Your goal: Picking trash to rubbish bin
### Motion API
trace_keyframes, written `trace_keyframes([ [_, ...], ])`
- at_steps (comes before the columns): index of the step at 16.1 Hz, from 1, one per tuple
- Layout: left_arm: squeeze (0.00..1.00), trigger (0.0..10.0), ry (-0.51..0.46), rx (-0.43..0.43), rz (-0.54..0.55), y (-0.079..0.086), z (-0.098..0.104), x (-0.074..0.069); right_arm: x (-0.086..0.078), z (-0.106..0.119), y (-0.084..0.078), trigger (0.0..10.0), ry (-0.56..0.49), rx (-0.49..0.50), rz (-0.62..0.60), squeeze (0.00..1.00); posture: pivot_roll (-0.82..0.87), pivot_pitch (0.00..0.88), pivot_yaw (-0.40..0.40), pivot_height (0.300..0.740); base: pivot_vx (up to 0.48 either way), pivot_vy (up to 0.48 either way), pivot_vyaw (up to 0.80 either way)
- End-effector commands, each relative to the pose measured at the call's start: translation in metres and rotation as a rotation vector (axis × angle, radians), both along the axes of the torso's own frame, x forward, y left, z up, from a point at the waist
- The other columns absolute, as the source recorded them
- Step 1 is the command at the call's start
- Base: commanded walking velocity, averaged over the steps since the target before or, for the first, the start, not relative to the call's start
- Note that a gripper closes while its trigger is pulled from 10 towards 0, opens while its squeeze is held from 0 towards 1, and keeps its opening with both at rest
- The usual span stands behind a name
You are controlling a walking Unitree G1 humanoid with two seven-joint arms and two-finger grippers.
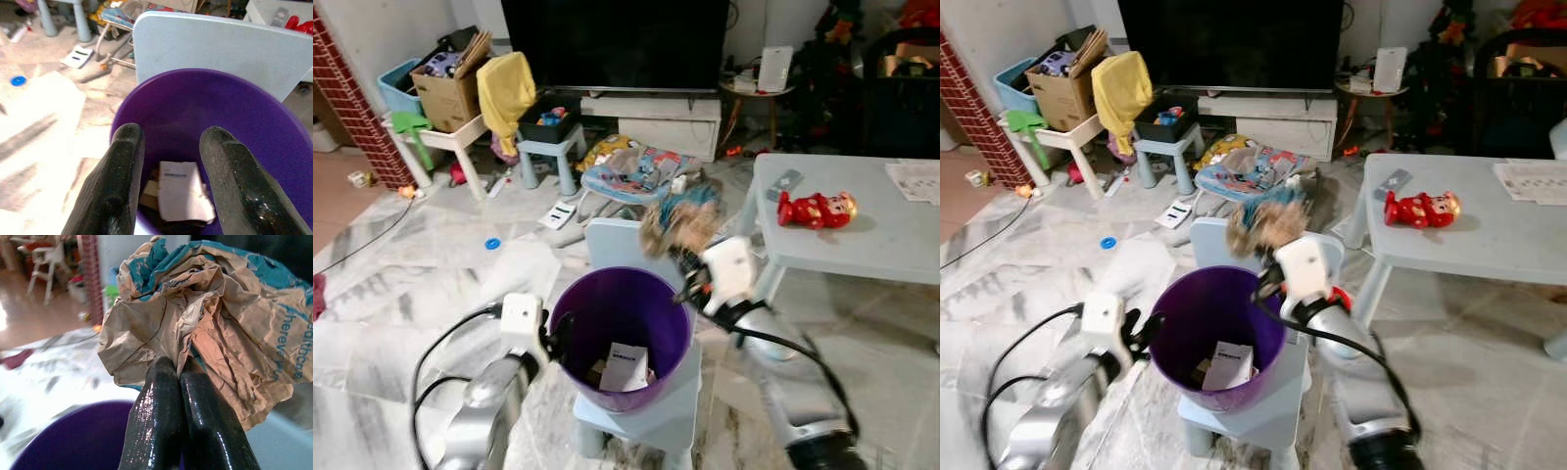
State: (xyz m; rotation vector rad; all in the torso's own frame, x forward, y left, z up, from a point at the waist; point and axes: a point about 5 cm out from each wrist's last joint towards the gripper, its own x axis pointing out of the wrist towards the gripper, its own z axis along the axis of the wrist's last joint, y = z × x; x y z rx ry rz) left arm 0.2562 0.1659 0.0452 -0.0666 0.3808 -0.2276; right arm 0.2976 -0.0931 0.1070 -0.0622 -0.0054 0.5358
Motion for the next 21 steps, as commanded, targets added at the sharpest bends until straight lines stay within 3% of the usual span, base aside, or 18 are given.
trace_keyframes([
  [1, 1.0, 10.0, -0.047, 0.066, -0.014, 0.006, 0.006, -0.005, 0.002, -0.009, 0.009, 10.0, 0.024, -0.031, 0.051, 0.0, 0.04, 0.017, 0.024, 0.74, 0.0, 0.0, 0.0],
  [2, 1.0, 10.0, -0.1, 0.13, -0.029, 0.018, 0.012, -0.02, 0.005, -0.027, 0.018, 10.0, 0.103, -0.047, 0.106, 0.0, 0.06, 0.017, 0.019, 0.74, 0.0, 0.0, 0.0],
  [3, 0.84, 10.0, -0.122, 0.163, -0.049, 0.019, 0.015, -0.025, 0.004, -0.036, 0.021, 10.0, 0.142, -0.069, 0.139, 0.0, 0.06, 0.016, 0.017, 0.74, 0.0, 0.0, 0.0],
  [4, 0.0, 10.0, -0.13, 0.17, -0.07, 0.017, 0.019, -0.03, 0.002, -0.046, 0.025, 10.0, 0.182, -0.092, 0.189, 0.0, 0.07, 0.017, 0.013, 0.74, 0.0, 0.0, 0.0],
  [5, 0.0, 10.0, -0.135, 0.183, -0.092, 0.015, 0.022, -0.032, -0.003, -0.058, 0.029, 10.0, 0.242, -0.105, 0.252, 0.0, 0.07, 0.015, 0.011, 0.74, 0.0, 0.0, 0.0],
  [8, 0.0, 10.0, -0.109, 0.153, -0.095, 0.01, 0.022, -0.029, -0.008, -0.077, 0.032, 10.0, 0.288, -0.178, 0.297, 0.0, 0.07, 0.008, 0.014, 0.74, 0.0, 0.0, 0.0],
  [9, 0.0, 10.0, -0.057, 0.108, -0.112, 0.008, 0.02, -0.03, -0.008, -0.079, 0.032, 10.0, 0.287, -0.177, 0.277, 1.0, 0.07, 0.009, 0.016, 0.74, 0.0, 0.0, 0.0],
  [13, 0.0, 10.0, 0.033, 0.016, -0.173, 0.006, 0.014, -0.038, -0.006, -0.078, 0.036, 10.0, 0.244, -0.188, 0.244, 1.0, 0.08, 0.009, 0.021, 0.74, 0.0, 0.0, 0.0],
  [16, 0.0, 10.0, 0.055, 0.021, -0.197, 0.003, 0.015, -0.036, -0.004, -0.078, 0.041, 10.0, 0.218, -0.189, 0.249, 1.0, 0.07, 0.008, 0.021, 0.74, 0.0, 0.0, 0.0],
  [18, 0.0, 10.0, 0.038, 0.049, -0.209, 0.003, 0.017, -0.032, 0.0, -0.072, 0.041, 10.0, 0.172, -0.204, 0.234, 1.0, 0.07, 0.008, 0.021, 0.74, 0.0, 0.0, 0.0],
  [19, 0.0, 10.0, -0.096, 0.145, -0.15, 0.007, 0.031, -0.015, 0.011, -0.056, 0.034, 10.0, 0.081, -0.17, 0.164, 1.0, 0.06, 0.007, 0.022, 0.74, 0.0, 0.0, 0.0],
  [20, 0.0, 10.0, -0.197, 0.223, -0.11, 0.011, 0.042, -0.003, 0.018, -0.043, 0.028, 10.0, 0.019, -0.136, 0.121, 0.71, 0.06, 0.007, 0.024, 0.74, 0.0, 0.0, 0.0],
  [21, 0.0, 10.0, -0.255, 0.27, -0.078, 0.014, 0.05, 0.004, 0.023, -0.033, 0.023, 10.0, -0.024, -0.11, 0.094, 0.0, 0.05, 0.006, 0.026, 0.74, 0.0, 0.0, 0.0],
])
